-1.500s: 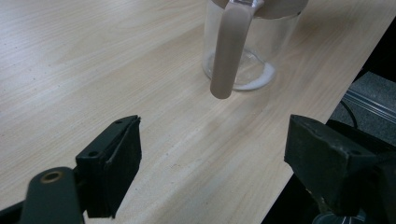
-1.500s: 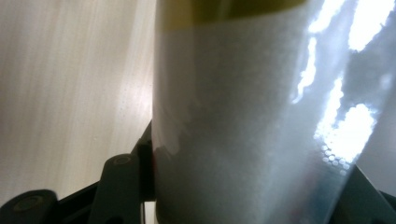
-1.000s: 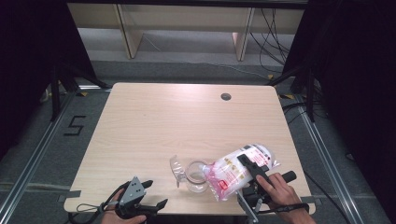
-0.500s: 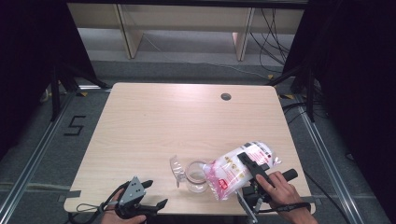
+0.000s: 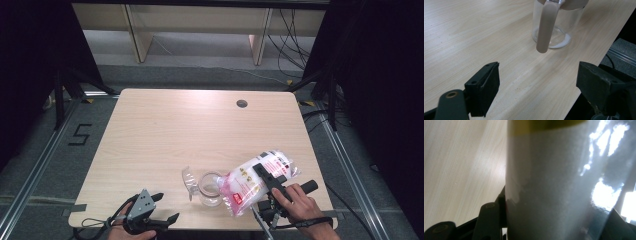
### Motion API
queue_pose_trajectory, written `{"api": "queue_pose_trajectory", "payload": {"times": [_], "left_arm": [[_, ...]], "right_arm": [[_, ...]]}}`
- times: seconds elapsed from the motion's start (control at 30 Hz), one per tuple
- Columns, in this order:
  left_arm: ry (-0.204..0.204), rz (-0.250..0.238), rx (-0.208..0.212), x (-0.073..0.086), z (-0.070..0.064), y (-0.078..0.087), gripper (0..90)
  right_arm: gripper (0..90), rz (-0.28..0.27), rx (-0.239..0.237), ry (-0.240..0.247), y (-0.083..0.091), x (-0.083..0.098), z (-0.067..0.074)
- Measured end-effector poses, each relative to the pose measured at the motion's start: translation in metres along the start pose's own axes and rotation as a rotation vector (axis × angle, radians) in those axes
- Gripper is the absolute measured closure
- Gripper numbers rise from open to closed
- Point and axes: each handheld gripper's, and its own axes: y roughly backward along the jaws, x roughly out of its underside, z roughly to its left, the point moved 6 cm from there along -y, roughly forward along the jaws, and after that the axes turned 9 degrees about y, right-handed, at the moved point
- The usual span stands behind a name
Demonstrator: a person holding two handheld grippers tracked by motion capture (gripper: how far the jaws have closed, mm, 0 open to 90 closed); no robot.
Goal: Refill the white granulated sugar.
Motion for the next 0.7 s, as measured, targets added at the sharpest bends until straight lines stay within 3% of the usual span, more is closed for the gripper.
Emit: {"api": "queue_pose_trajectory", "payload": {"times": [0.03, 0.1, 0.17, 0.2, 0.23, 0.37, 0.4, 0.47, 0.53, 0.6, 0.63, 0.7], "left_arm": [[-0.005, 0.006, -0.004, 0.0002, 0.0006, 0.0001, 18.3], [-0.018, 0.015, -0.008, 0.0005, 0.0015, 0.0005, 18.4], [0.004, -0.002, 0.002, 0.0001, -0.0008, -0.0006, 18.3], [-0.021, 0.017, -0.008, 0.0007, 0.0016, 0.0006, 18.4], [-0.021, 0.017, -0.008, 0.0007, 0.0016, 0.0006, 18.3], [0.002, -0.003, 0.001, -0.0001, -0.0007, -0.0005, 18.4], [0.002, -0.004, 0.001, -0.0001, -0.0006, -0.0006, 18.4], [-0.009, 0.006, -0.005, 0.0002, 0.0007, 0.0002, 18.3], [-0.024, 0.021, -0.009, 0.0009, 0.0019, 0.0007, 18.4], [-0.003, 0.006, -0.003, 0.0005, 0.0001, -0.0003, 18.4], [0.021, 0.002, -0.001, 0.001, -0.0016, -0.0008, 18.3], [-0.021, 0.015, -0.008, 0.0005, 0.0017, 0.0005, 18.3]], "right_arm": [[49.2, 0.026, -0.024, -0.008, 0.0026, 0.001, 0.0025], [49.2, 0.023, -0.002, 0.02, 0.0019, 0.001, -0.0003], [49.3, 0.025, -0.017, -0.022, 0.0027, 0.0001, 0.0014], [49.3, 0.008, -0.012, 0.001, 0.0014, -0.0006, -0.0005], [49.4, 0.01, -0.011, 0.032, 0.0017, -0.001, -0.0025], [49.5, 0.018, -0.01, 0.009, 0.0019, -0.0019, 0.0], [49.6, -0.006, 0.003, 0.033, 0.0004, -0.0035, -0.0035], [49.7, 0.005, -0.008, 0.006, 0.0006, -0.0038, -0.0003], [49.8, 0.021, -0.02, 0.026, 0.0011, -0.0037, 0.0], [49.9, 0.021, -0.022, 0.042, 0.0008, -0.0039, -0.0007], [50.0, 0.002, 0.001, 0.063, -0.0007, -0.0052, -0.0037], [50.1, 0.015, -0.004, 0.035, 0.0007, -0.0048, -0.002]]}}
